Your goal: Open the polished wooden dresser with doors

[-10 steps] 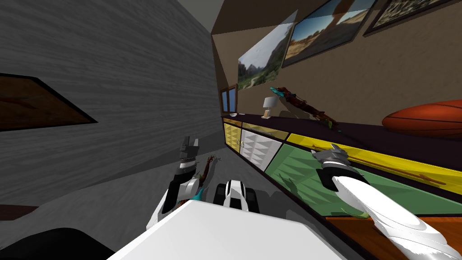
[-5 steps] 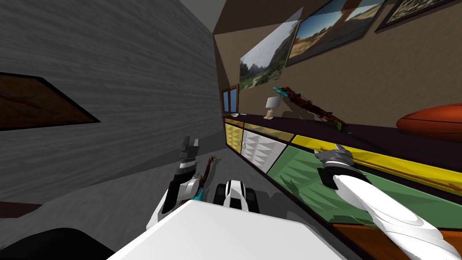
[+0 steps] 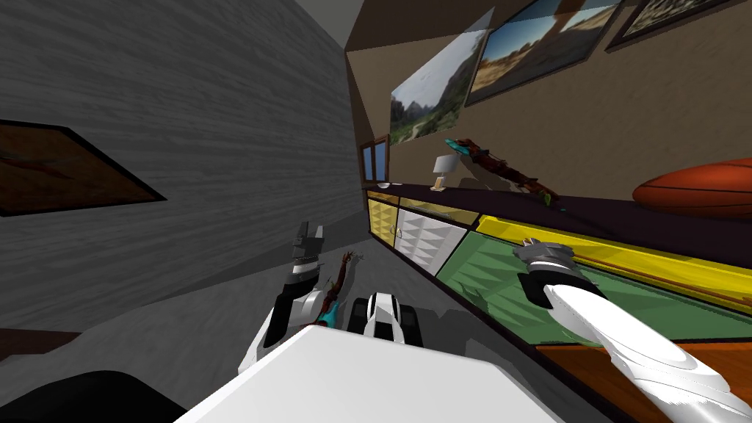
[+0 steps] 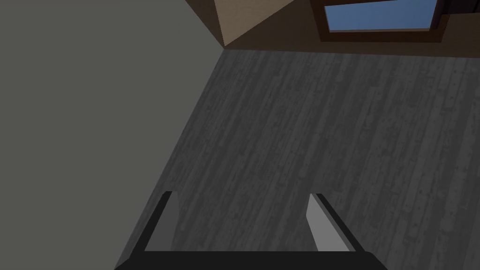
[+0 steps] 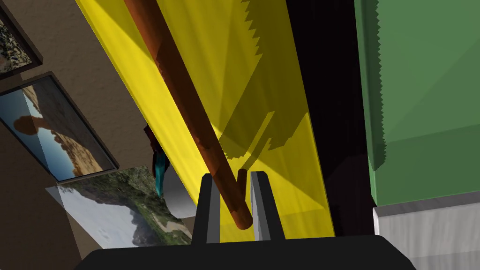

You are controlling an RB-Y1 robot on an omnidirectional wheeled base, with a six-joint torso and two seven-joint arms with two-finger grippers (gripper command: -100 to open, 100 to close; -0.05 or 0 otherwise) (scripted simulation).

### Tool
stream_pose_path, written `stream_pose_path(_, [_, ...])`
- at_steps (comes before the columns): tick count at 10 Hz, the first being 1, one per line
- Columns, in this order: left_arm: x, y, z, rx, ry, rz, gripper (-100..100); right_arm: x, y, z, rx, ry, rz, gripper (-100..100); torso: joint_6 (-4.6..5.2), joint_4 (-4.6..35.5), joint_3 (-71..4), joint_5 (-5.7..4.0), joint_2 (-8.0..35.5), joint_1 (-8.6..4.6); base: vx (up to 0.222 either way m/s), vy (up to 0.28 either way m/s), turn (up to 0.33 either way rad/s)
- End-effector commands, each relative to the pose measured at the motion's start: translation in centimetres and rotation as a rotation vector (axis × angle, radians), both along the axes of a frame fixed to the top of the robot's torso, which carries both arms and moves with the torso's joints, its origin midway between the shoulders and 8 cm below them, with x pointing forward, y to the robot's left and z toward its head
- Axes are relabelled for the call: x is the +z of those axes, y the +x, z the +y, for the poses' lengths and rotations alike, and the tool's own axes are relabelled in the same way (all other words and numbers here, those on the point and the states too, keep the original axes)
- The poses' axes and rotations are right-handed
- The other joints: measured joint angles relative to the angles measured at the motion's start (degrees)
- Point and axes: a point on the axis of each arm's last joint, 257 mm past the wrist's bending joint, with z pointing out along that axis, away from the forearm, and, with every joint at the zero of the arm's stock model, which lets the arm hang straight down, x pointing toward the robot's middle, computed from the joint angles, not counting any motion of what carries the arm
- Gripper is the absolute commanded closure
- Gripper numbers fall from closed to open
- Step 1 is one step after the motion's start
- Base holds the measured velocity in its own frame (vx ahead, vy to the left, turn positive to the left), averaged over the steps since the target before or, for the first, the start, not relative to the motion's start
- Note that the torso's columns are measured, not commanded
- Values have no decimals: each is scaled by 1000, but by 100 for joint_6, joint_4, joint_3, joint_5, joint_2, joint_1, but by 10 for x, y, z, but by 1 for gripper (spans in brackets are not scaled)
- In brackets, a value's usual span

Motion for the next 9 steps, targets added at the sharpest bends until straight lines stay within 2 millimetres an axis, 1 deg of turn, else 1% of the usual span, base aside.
stream_pose_path(1, [0,0,0,0,0,0,0,0,0,1,5,0,1,100,-2,0,-6,4,-8,5,-65,84,-15])
stream_pose_path(2, [0,0,0,0,0,0,0,5,0,-7,13,6,10,-100,-9,-1,-23,9,-34,-18,3,53,-49])
stream_pose_path(4, [0,0,0,0,0,0,0,14,0,-16,20,7,11,-100,-15,-26,-40,-14,-63,-19,29,65,-46])
stream_pose_path(9, [0,0,0,0,0,0,0,41,1,-35,38,9,9,-100,-16,-20,-23,-18,-38,-20,27,57,-33])
